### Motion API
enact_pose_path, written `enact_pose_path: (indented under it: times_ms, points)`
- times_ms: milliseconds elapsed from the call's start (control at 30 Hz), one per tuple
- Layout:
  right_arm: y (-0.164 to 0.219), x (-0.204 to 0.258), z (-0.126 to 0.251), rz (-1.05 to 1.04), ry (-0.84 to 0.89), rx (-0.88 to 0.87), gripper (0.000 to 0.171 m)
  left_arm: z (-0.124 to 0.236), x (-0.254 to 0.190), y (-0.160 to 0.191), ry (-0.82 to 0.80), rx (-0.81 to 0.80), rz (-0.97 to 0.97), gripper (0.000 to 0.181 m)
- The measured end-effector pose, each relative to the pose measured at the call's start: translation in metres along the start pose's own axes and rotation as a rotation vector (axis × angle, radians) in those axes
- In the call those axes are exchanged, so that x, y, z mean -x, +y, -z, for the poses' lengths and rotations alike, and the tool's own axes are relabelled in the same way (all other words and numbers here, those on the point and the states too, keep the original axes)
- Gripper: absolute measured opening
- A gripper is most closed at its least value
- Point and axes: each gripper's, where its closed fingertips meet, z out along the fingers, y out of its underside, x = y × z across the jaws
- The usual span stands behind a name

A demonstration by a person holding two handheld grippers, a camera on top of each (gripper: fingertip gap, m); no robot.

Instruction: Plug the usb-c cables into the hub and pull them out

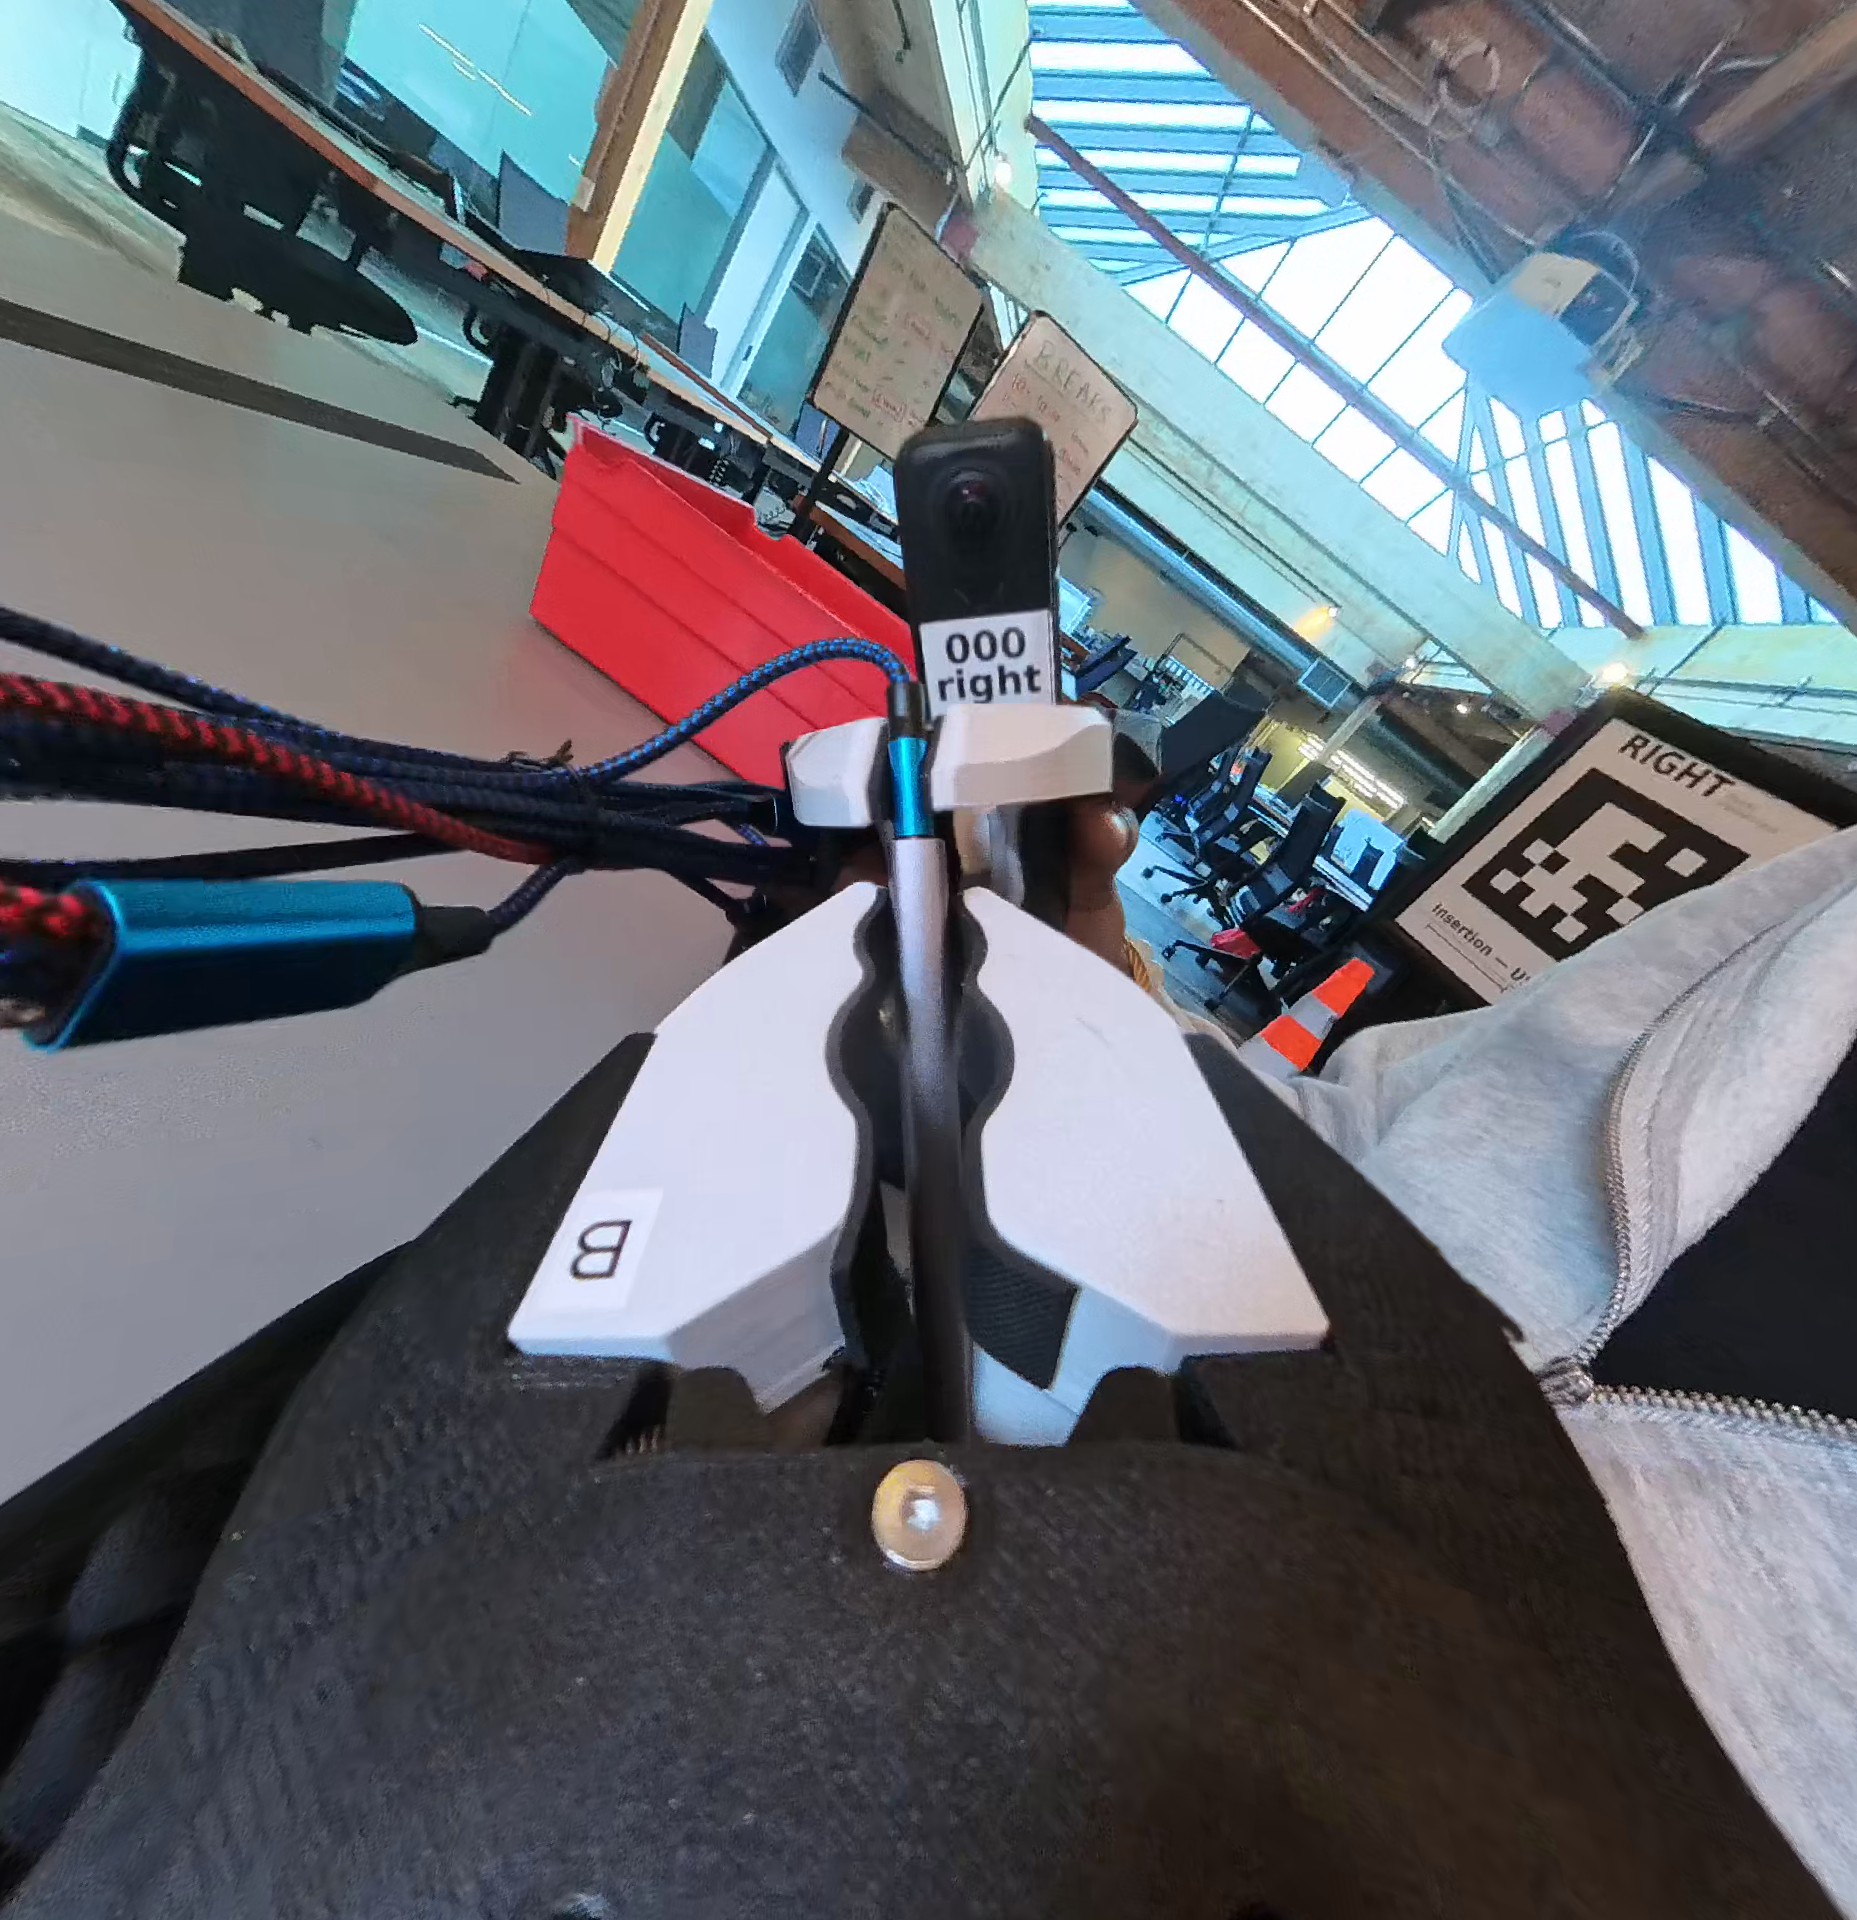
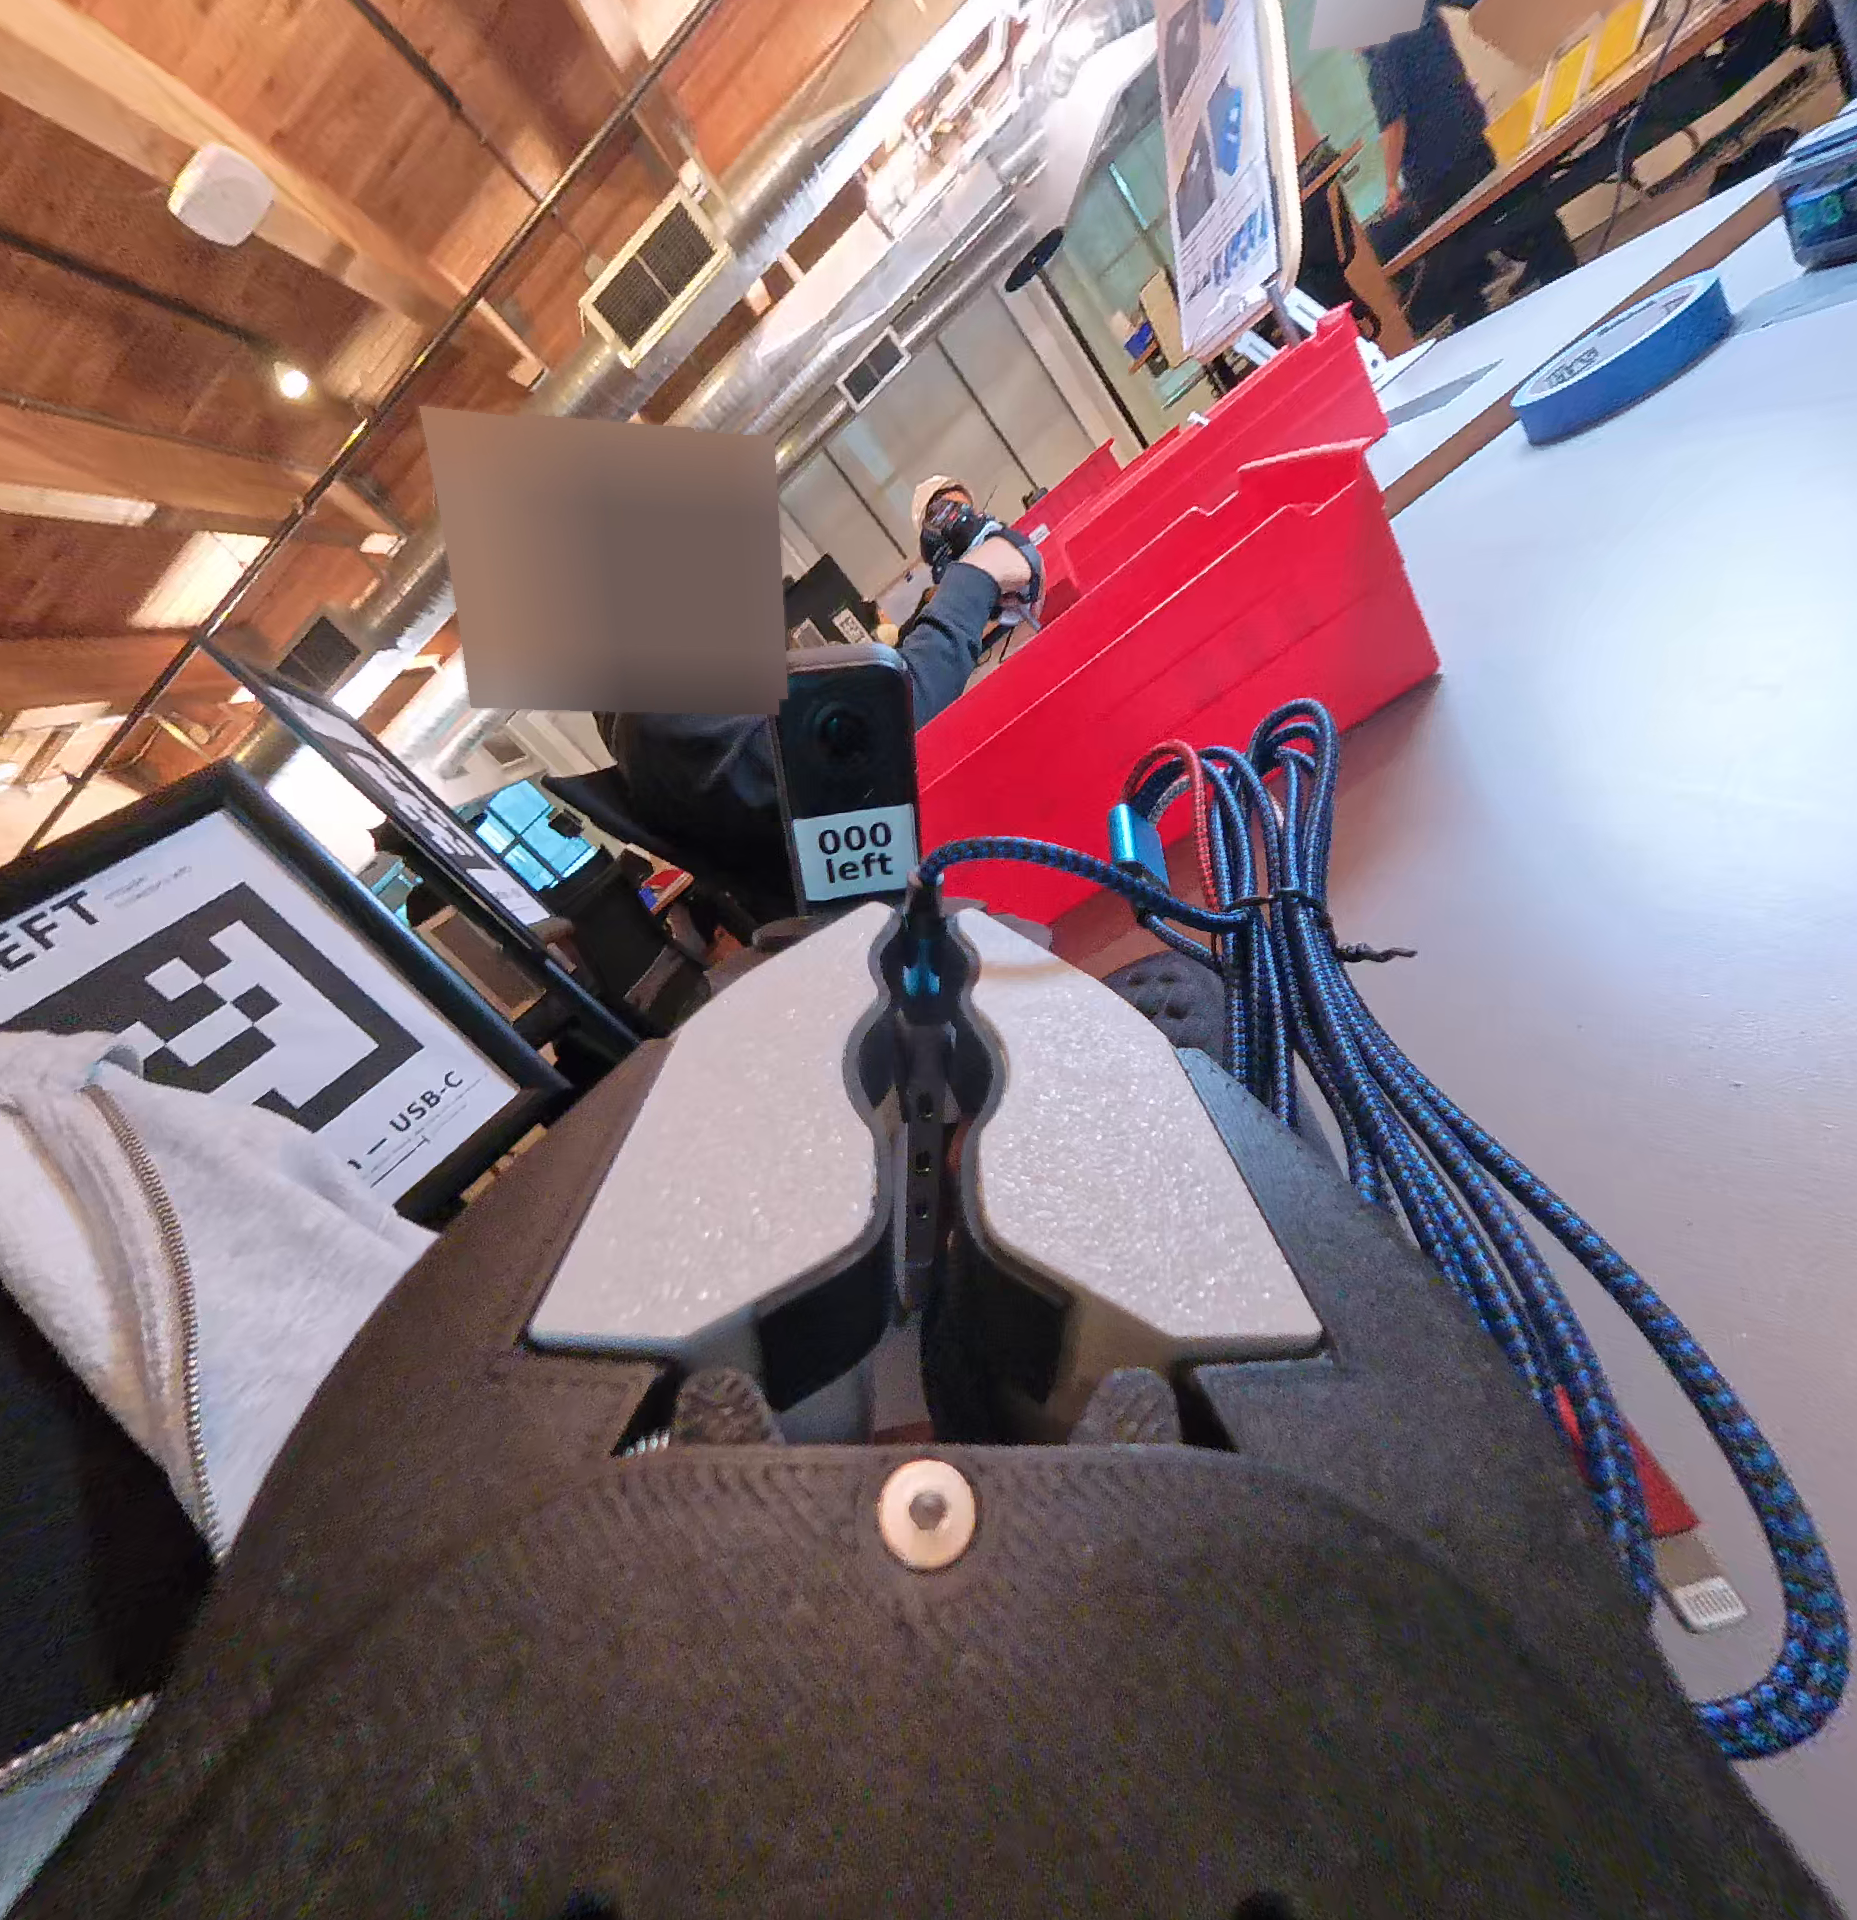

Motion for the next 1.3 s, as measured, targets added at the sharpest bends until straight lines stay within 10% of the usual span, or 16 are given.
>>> enact_pose_path:
  times_ms: [233, 333, 467, 867, 1300]
  points:
    - [-0.012, -0.003, -0.003, 0.009, 0.047, -0.081, 0.007, 0.003, -0.002, 0.000, 0.032, -0.014, 0.009, 0.009]
    - [-0.124, -0.021, 0.087, -0.083, 0.030, -0.591, 0.005, -0.007, -0.021, 0.036, 0.045, 0.189, -0.162, 0.010]
    - [-0.123, -0.006, 0.100, 0.329, 0.340, -0.172, 0.006, 0.006, -0.007, 0.004, 0.052, -0.008, 0.009, 0.010]
    - [-0.161, 0.076, 0.236, 0.748, 0.781, -0.078, 0.006, 0.008, -0.012, 0.003, 0.072, -0.028, -0.009, 0.010]
    - [-0.092, 0.018, 0.376, 1.102, 0.932, 1.163, 0.007, 0.005, -0.010, 0.005, 0.052, -0.008, -0.010, 0.010]
